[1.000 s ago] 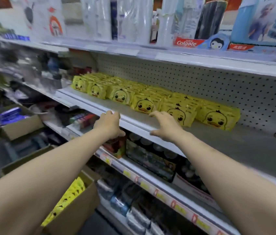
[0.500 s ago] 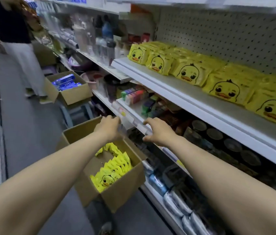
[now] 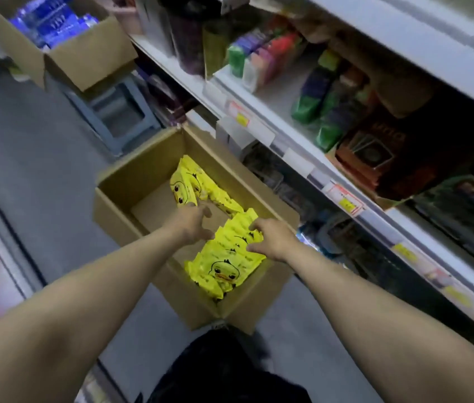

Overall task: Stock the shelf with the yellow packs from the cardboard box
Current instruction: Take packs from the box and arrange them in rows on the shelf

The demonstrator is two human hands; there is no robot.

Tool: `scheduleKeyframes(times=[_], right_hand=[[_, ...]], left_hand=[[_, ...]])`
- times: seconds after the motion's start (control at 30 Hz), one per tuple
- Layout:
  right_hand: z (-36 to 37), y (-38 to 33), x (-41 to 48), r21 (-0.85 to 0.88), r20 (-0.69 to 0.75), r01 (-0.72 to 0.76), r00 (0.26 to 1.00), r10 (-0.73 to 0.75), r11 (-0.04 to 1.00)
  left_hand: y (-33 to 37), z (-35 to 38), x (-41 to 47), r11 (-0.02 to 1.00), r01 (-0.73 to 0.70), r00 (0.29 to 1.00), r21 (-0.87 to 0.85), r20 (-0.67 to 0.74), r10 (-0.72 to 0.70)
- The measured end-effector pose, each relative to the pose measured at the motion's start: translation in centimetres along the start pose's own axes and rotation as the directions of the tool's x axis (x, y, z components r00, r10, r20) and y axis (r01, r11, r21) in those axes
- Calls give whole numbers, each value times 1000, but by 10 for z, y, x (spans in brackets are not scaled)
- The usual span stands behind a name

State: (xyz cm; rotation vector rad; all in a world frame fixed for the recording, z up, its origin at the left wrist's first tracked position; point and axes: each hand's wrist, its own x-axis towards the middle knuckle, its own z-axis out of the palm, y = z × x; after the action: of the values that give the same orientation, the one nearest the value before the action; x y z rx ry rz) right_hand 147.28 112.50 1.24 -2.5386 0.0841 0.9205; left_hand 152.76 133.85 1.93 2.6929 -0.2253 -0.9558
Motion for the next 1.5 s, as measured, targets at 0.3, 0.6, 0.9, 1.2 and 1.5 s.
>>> scheduleKeyframes(times=[0.3,0.6,0.9,1.2,1.5], right_hand=[[79,-1,57,117,138,-100,987,83,988],[127,-17,91,42,109,-231,968,225,972],[126,-22,111,-4,180,-310,935,306,951],[126,-7,115,260,217,-249,957,195,933],[86,-3,99,565,298,-248,951,86,787]], left_hand=[[-60,54,37,991,23,1000,-134,10,-22],[-95,72,69,986,28,992,-167,123,-7],[-108,74,99,989,6,979,-145,201,23],[-116,71,110,979,44,971,-198,240,5],[-102,55,100,812,-65,956,-579,196,216]])
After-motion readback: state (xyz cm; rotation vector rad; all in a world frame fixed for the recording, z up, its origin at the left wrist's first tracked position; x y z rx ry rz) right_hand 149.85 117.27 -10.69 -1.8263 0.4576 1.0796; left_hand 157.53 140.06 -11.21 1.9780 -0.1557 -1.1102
